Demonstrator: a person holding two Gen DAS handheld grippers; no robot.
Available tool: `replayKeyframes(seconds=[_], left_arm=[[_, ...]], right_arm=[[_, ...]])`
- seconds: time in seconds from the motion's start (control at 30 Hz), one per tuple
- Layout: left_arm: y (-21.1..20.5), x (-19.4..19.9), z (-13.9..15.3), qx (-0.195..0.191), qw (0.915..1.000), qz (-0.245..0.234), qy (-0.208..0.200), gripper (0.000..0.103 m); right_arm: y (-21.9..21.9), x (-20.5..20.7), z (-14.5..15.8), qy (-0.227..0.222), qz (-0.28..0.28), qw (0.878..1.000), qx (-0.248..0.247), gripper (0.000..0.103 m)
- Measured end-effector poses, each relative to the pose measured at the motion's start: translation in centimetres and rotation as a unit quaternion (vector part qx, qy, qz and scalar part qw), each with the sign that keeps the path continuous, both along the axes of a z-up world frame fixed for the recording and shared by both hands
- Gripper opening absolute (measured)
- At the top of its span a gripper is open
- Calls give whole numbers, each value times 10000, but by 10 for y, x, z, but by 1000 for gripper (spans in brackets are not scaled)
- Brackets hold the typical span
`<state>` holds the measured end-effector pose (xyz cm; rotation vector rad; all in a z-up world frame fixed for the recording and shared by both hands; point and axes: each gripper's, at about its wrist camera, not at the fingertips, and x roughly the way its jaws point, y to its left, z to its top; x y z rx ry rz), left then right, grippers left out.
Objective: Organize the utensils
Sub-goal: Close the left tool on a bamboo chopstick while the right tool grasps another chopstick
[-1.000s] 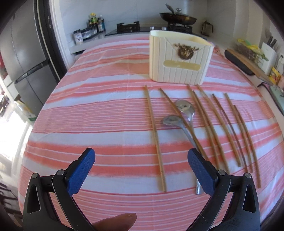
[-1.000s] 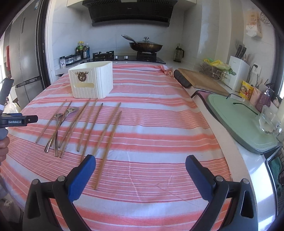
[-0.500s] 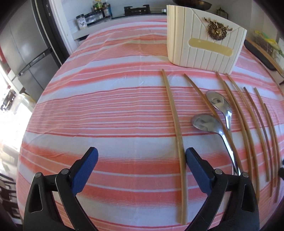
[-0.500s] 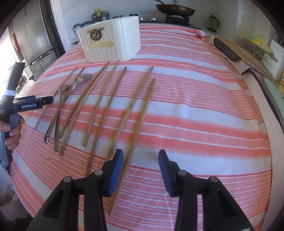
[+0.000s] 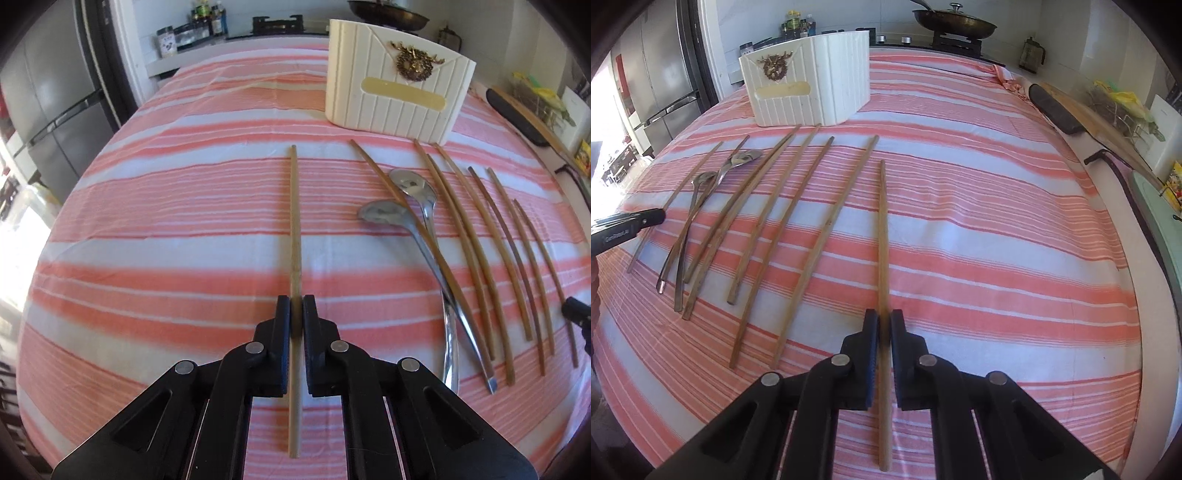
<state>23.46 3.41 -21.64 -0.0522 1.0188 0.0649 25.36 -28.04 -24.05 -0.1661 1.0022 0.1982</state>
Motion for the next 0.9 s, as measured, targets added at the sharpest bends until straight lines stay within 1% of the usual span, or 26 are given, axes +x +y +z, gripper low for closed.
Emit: replayKeyframes(seconds=[0.1, 0.17, 0.2, 0.27, 0.3, 0.33, 0.37, 0.4, 0.43, 0.5, 0.6, 0.67, 0.7, 0.73, 0.77, 0.8, 0.83, 0.87, 0.9], left_arm=[[16, -20, 3, -41, 10000, 19, 51, 6], [26, -25, 4, -48, 9999, -29, 137, 6], [31, -23, 5, -110, 9997, -81, 197, 8], [41, -16, 9, -290, 9990, -207, 266, 21], [46, -10, 10, -369, 9986, -262, 281, 37], [49, -2, 12, -447, 9980, -335, 311, 50], [51, 6, 14, -476, 9974, -414, 347, 53], [51, 12, 13, -442, 9972, -473, 382, 53], [51, 19, 12, -404, 9966, -557, 450, 53], [48, 34, 8, -339, 9953, -676, 600, 53], [45, 54, -2, -221, 9939, -692, 826, 50], [41, 64, -2, -66, 9939, -733, 822, 49], [39, 70, -2, -59, 9934, -756, 861, 44], [38, 76, -2, -78, 9930, -769, 893, 34], [38, 82, -1, -116, 9926, -769, 930, 28], [39, 85, -1, -206, 9921, -771, 972, 15], [39, 90, -1, -320, 9914, -767, 1014, 6], [38, 93, -1, -386, 9909, -754, 1047, 5], [37, 95, -1, -369, 9913, -741, 1023, 5]], right_arm=[[-19, -11, 1, 90, -179, 9996, -180, 7], [-32, -16, 3, 184, -304, 9988, -326, 7], [-38, -17, 4, 245, -340, 9984, -372, 7], [-46, -15, 6, 359, -353, 9980, -379, 9], [-49, -13, 7, 389, -329, 9981, -345, 10], [-50, -9, 7, 444, -285, 9981, -308, 11], [-50, -4, 8, 509, -238, 9981, -242, 20], [-50, 0, 9, 554, -175, 9982, -125, 31], [-49, 4, 10, 622, -90, 9980, 2, 35], [-44, 15, 9, 728, 26, 9973, 89, 36], [-34, 33, 6, 798, 198, 9966, 75, 36], [-30, 46, 5, 852, 296, 9959, 37, 36], [-27, 53, 4, 863, 329, 9957, 27, 36], [-26, 61, 3, 891, 356, 9954, 29, 36], [-25, 69, 3, 899, 358, 9953, 43, 36], [-24, 79, 4, 908, 325, 9953, 67, 36], [-25, 88, 4, 922, 267, 9953, 110, 36], [-25, 96, 4, 913, 212, 9955, 159, 30], [-25, 103, 4, 901, 167, 9957, 156, 13]])
